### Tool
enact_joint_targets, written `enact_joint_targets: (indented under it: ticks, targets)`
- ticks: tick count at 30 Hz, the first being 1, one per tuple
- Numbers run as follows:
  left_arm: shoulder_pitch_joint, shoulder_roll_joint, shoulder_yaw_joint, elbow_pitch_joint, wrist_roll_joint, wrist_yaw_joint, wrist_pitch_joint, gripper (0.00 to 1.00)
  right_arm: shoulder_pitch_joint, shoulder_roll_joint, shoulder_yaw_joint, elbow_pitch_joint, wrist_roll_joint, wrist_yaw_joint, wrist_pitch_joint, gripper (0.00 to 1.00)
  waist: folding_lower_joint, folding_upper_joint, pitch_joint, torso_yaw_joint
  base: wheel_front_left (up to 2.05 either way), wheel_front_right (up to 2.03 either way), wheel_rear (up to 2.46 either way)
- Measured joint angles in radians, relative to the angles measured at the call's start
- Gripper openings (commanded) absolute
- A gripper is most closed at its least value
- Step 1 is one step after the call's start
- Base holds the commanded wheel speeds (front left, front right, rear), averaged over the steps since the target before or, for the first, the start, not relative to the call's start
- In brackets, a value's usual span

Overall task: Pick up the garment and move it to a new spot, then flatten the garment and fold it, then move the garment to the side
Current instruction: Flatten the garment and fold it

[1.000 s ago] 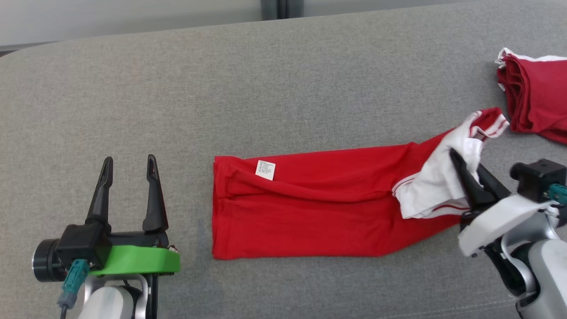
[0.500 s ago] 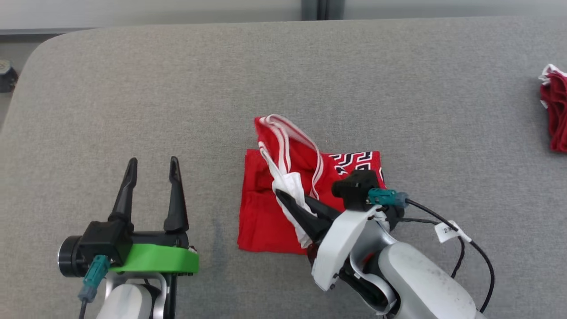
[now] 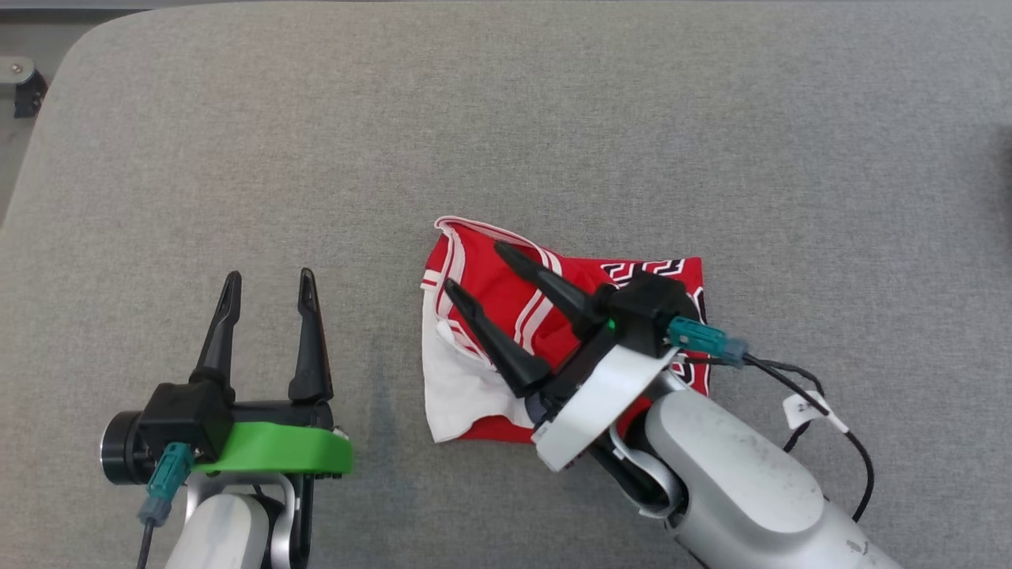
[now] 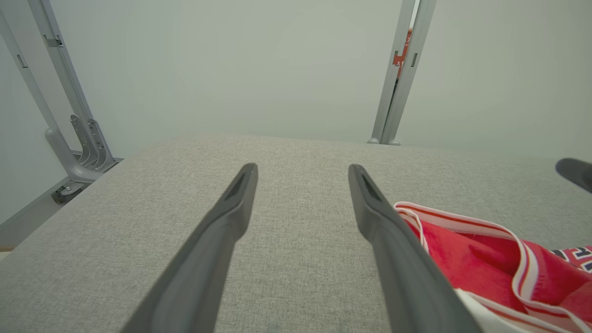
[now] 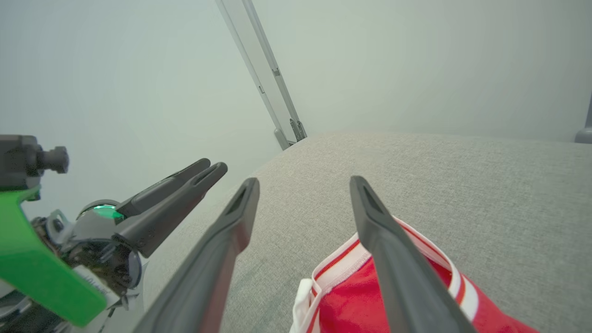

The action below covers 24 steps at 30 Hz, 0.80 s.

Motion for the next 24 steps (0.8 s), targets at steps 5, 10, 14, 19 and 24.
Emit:
enact_joint_targets:
  ticks: [5,10,14,19,24]
  targets:
    - [0.004,0.0,0.015,0.003,0.009,-0.001,0.0,1.0,0.026,-0.067,-0.144,-0.128,-0.057,0.0,-0.064,1.0,0.0,0.0,-0.008,-0.031,0.0,0.0,0.0]
    - [0.017,0.007,0.022,0.006,0.019,-0.001,0.0,1.0,0.164,-0.123,-0.37,-0.229,-0.14,0.0,-0.072,1.0,0.0,0.0,-0.021,-0.068,0.0,0.0,0.0]
    - [0.021,0.022,0.024,0.009,0.022,-0.002,0.0,1.0,0.291,-0.143,-0.525,-0.285,-0.187,0.0,-0.043,1.0,0.0,0.0001,-0.03,-0.099,0.0,0.0,0.0]
    - [0.035,0.037,0.024,0.009,0.03,0.0,0.01,1.0,0.426,-0.135,-0.658,-0.344,-0.225,0.0,-0.003,1.0,0.0,0.0,-0.044,-0.131,0.0,0.0,0.0]
    - [0.046,0.049,0.024,0.001,0.03,0.005,0.022,1.0,0.494,-0.112,-0.706,-0.39,-0.238,0.0,0.021,1.0,0.0,0.0,-0.057,-0.149,0.0,0.0,0.0]
